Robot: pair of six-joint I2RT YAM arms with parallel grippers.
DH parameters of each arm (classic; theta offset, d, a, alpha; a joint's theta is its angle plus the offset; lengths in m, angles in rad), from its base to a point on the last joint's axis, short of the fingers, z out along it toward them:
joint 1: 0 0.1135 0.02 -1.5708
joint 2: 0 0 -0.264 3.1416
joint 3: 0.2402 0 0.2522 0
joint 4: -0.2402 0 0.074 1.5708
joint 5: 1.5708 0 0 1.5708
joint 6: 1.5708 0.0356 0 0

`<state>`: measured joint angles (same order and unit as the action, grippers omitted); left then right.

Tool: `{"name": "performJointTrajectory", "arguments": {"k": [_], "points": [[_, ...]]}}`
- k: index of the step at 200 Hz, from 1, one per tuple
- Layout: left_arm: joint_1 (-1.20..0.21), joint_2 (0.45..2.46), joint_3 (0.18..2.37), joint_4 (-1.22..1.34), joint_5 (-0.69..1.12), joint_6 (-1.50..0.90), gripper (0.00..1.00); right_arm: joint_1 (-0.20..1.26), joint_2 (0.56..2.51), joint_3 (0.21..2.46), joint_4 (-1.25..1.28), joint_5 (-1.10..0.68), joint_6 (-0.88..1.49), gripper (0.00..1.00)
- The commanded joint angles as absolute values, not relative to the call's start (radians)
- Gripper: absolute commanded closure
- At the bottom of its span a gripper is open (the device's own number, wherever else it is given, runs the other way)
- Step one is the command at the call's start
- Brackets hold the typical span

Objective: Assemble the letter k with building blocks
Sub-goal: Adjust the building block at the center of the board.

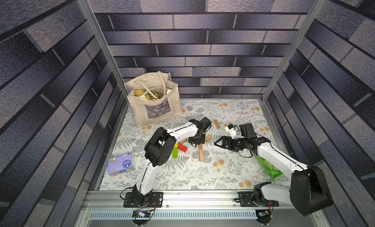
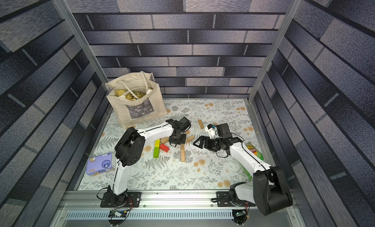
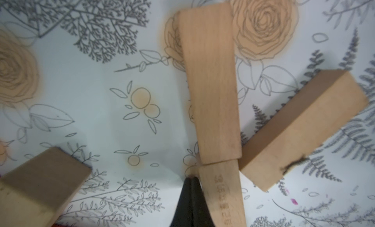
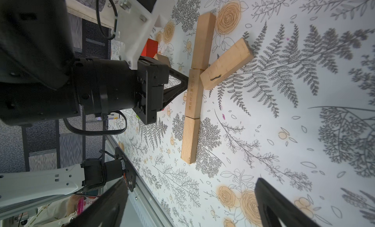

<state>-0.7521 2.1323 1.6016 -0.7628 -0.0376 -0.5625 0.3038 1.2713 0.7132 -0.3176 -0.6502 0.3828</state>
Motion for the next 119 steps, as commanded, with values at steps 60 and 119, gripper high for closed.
{"name": "performJointTrajectory", "arguments": {"k": [60, 119], "points": [[-0.752, 2.161, 1.64, -0.799, -0.058, -0.586, 0.96, 0.313, 1.279, 0.721, -0.343, -0.664, 0.364, 0.0], [-0.745, 2.167, 1.643, -0.814, -0.07, -0.587, 0.88, 0.313, 1.283, 0.727, -0.352, -0.661, 0.36, 0.0]]}}
